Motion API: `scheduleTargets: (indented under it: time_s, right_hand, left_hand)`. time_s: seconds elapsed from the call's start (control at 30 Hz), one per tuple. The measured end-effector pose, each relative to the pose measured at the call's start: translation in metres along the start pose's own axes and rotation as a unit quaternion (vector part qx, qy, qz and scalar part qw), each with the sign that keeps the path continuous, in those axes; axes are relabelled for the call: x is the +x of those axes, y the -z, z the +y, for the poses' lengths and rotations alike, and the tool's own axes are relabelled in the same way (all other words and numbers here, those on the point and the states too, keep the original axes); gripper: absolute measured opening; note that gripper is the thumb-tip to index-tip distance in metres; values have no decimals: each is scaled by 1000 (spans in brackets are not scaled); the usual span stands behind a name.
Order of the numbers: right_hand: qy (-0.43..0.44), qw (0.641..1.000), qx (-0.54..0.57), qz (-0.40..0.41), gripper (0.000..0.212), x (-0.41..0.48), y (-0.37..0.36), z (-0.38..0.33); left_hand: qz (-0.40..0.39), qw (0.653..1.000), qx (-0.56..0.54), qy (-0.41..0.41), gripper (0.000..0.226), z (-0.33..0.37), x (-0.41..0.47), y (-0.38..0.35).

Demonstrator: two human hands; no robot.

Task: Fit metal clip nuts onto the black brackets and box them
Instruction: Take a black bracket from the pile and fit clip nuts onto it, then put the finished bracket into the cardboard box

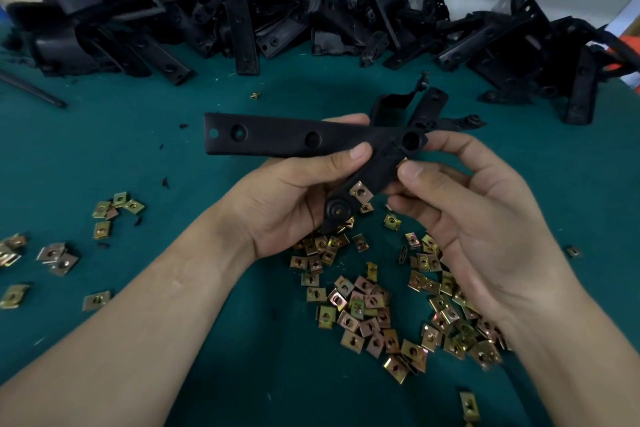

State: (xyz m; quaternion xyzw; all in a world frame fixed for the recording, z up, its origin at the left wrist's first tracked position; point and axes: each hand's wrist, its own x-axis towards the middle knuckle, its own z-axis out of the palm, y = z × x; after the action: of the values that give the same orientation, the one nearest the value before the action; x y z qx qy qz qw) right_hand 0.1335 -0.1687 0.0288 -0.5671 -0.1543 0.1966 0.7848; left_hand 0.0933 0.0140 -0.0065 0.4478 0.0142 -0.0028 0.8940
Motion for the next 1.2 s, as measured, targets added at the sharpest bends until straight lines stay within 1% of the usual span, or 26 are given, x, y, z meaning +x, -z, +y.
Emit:
scheduleTargets:
  time_s: [0.17, 0.27, 0.37, 0.47, 0.6, 0.67, 0.73, 0.8, 0.9, 1.1, 1.2]
  right_hand:
    - [-5, 1000, 10, 8, 46, -1, 0, 2]
    - [-9, 1000, 3, 15, 52, -2, -1, 4]
    - [-13, 1000, -9, 17, 56, -2, -1, 6]
    - [-14, 1000, -11, 13, 58, -3, -2, 5]
    - [-25, 999, 32, -1, 57, -2, -5, 2]
    - [-26, 999, 45, 5, 60, -2, -5, 2]
    - [-26, 998, 48, 12, 62, -2, -4, 1]
    - [-36, 997, 58, 23, 60, -1, -1, 2]
    - [-47, 997, 62, 25, 50, 1, 3, 4]
    - [-46, 997, 62, -4, 43, 3, 6, 6]
    - [-34, 998, 51, 5, 37, 1, 6, 10]
  left_hand:
    - [-6, 1000, -2, 3, 43, -1, -1, -5]
    - [-17, 1000, 0, 12, 49, 0, -3, -7]
    - [-16, 1000, 12, 8, 45, 2, -4, -7]
    - [-5, 1000, 12, -3, 41, 2, -4, -8]
    - [31, 999, -29, -27, 42, 4, -2, -6]
    - [47, 998, -32, -23, 41, 4, -1, -5]
    - [51, 998, -32, -7, 45, 3, -1, -6]
    - [42, 998, -39, 3, 41, 3, -1, -6]
    - [35, 997, -63, -2, 33, 4, -1, -5]
    - [30, 998, -51, 21, 41, 1, -1, -6]
    - [25, 999, -28, 29, 42, 1, -1, -6]
